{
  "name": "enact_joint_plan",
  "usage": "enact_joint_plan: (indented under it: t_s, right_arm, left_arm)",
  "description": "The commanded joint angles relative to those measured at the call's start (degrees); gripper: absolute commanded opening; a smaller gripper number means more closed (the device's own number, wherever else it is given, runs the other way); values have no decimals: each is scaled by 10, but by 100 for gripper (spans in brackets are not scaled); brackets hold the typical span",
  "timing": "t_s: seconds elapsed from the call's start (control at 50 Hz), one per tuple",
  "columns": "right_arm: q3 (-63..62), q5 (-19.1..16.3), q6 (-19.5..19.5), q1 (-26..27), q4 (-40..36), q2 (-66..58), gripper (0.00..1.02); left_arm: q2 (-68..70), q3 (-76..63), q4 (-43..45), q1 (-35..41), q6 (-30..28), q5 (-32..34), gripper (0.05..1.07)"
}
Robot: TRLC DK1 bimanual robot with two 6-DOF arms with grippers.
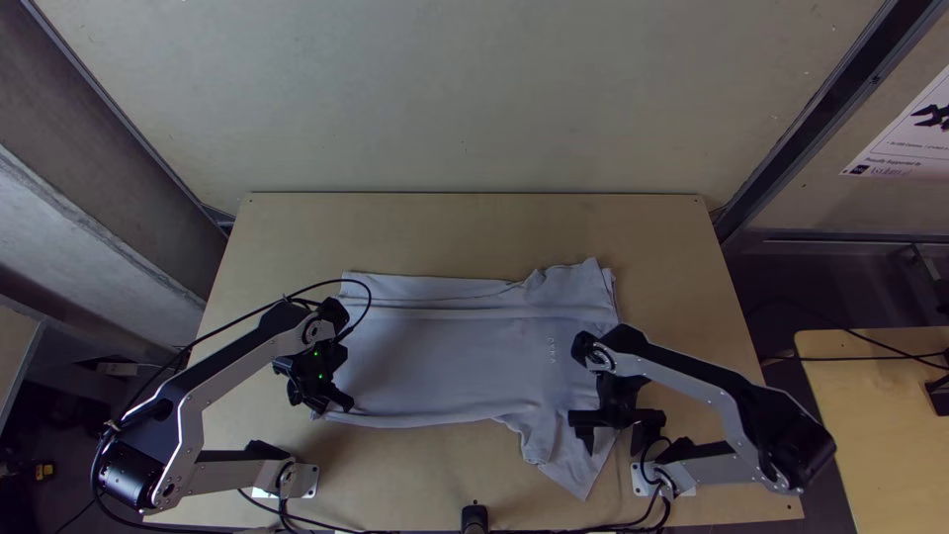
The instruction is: Fold the t-shirt
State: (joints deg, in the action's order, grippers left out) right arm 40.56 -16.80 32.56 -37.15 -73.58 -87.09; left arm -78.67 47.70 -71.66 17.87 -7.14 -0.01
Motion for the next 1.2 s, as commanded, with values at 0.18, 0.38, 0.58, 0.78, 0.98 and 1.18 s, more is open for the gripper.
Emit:
enact_joint_plan:
  t_s: [0.18, 0.38, 0.58, 0.78, 0.98, 1.18]
  right_arm:
    - [20, -7, -2, -19, 39, -70, 83]
    - [21, 6, 0, -46, 84, -82, 49]
    - [17, 56, -17, -49, 107, -78, 3]
    - [18, 58, -25, -24, 97, -52, 3]
    - [25, 59, -29, -6, 71, -3, 3]
    - [56, 68, -43, 44, 24, 61, 3]
  left_arm:
    - [11, 0, -14, -7, -6, 4, 8]
    - [11, -2, -15, -8, -9, 4, 8]
    - [8, 14, -18, -15, -17, 4, 8]
    - [7, 23, -24, -31, -23, 4, 8]
    - [26, 30, -37, -41, -24, 3, 8]
    - [45, 74, -65, -78, -34, 4, 8]
